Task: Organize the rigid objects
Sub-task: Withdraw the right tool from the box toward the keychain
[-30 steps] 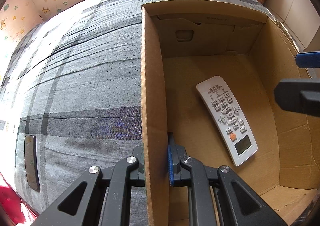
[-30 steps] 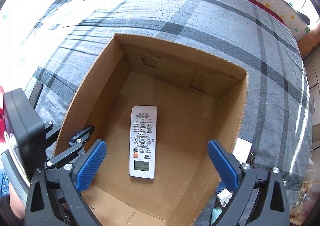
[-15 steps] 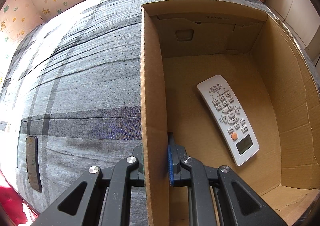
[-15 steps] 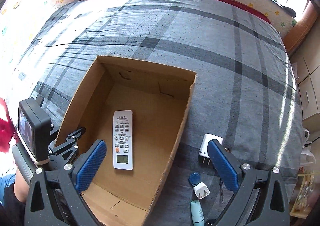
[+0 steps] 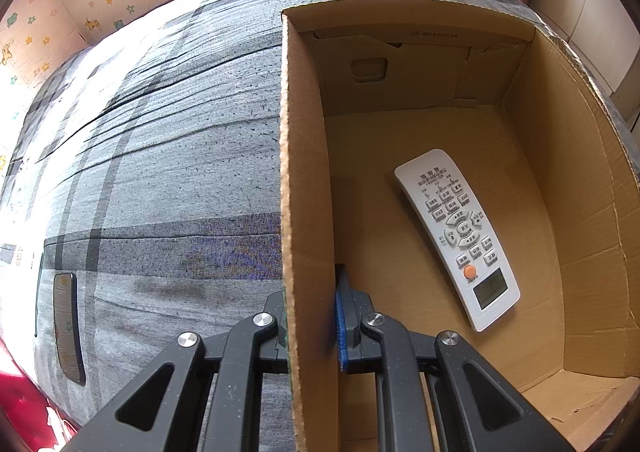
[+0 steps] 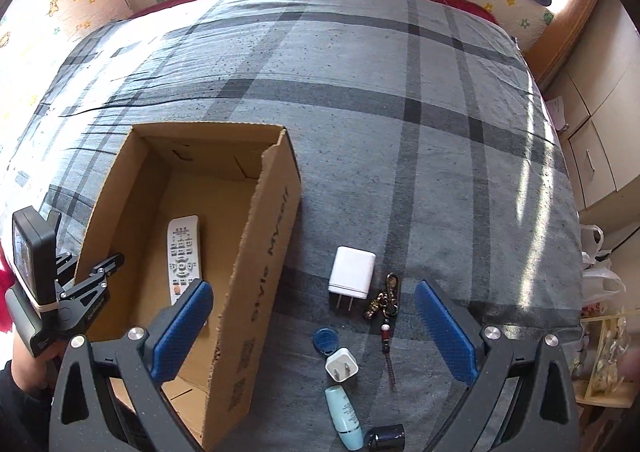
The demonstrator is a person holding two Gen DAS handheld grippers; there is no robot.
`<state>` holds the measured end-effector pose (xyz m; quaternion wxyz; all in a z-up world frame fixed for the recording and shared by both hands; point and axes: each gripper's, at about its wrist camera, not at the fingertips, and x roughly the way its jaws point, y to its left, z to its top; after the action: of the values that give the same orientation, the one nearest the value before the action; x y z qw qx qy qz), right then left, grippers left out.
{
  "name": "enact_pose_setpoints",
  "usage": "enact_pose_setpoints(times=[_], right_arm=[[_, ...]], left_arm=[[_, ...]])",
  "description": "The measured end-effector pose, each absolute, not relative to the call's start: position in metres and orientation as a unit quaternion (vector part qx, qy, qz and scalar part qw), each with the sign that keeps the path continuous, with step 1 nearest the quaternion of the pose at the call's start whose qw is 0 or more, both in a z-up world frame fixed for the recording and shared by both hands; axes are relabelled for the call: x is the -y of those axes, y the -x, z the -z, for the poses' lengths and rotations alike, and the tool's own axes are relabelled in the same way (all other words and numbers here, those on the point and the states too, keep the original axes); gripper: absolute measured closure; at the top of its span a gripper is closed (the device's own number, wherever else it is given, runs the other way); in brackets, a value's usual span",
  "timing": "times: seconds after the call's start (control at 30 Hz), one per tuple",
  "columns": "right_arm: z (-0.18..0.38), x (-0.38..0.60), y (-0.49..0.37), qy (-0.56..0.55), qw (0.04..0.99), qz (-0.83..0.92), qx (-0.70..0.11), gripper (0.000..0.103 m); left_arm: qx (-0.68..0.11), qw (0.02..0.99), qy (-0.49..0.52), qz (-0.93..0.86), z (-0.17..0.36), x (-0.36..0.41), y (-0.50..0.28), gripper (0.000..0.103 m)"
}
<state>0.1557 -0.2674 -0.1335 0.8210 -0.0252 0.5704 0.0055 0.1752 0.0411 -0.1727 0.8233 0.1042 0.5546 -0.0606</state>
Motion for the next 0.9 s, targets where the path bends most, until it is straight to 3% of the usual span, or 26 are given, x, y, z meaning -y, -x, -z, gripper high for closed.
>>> enact_pose_setpoints(times=[0.9], right_arm=[[0.216, 0.363, -0.142, -0.038, 0.777, 0.086, -0.622, 0.000]], left_arm=[[-0.554, 0.823, -0.105, 0.060, 0.173, -0.042, -0.175, 0.089]])
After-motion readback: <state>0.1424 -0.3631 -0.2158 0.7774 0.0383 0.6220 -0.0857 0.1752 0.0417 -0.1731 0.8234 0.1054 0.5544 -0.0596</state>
